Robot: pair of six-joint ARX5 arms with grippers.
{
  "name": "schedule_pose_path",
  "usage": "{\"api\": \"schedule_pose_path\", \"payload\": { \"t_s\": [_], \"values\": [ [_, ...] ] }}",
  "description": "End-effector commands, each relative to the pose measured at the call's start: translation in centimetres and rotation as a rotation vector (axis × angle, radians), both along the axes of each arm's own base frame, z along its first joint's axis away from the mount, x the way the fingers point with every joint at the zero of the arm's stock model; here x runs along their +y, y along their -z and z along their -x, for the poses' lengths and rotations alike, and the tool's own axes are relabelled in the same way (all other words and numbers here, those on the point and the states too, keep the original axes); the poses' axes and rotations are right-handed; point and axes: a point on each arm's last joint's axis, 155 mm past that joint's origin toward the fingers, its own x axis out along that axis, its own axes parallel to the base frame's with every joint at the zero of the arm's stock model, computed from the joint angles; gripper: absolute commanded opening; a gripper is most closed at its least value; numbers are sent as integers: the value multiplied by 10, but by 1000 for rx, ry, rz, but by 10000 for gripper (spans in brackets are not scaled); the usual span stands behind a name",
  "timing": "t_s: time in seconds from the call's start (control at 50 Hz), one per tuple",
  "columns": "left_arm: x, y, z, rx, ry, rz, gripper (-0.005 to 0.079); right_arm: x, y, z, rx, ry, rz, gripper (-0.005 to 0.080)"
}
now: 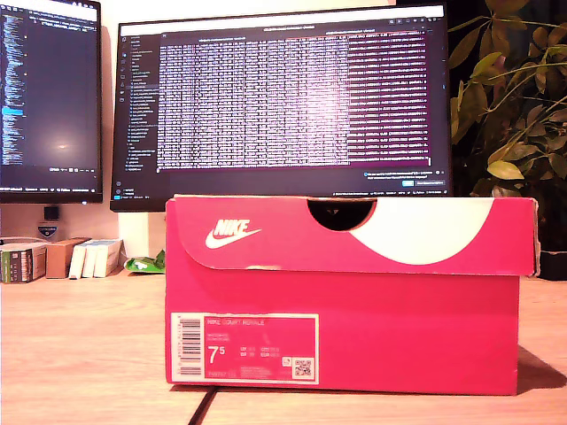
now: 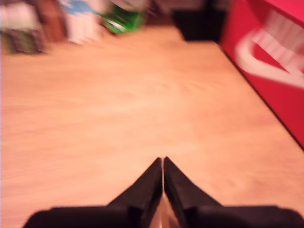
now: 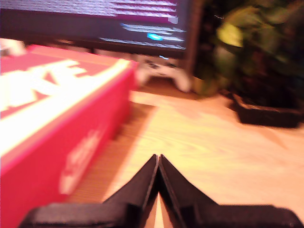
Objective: Close the red shoebox by pushing the lid with your left arm and holding the box in place with your right arm
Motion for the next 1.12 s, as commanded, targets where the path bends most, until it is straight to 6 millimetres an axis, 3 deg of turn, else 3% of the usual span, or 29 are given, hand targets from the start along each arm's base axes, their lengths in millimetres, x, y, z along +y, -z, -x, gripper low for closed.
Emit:
{"api": "schedule_pose_path", "payload": {
  "t_s": [0.0,0.46,1.1],
  "values": [
    [6,7,0,3,-26,3,-19,-5,8,-1,9,19,3,-12],
    [37,7,-3,4,-158,3,-19,-39,8,-3,9,155,3,-12],
    [37,7,-3,5,-158,3,-19,-40,8,-3,9,159,3,-12]
  ]
}}
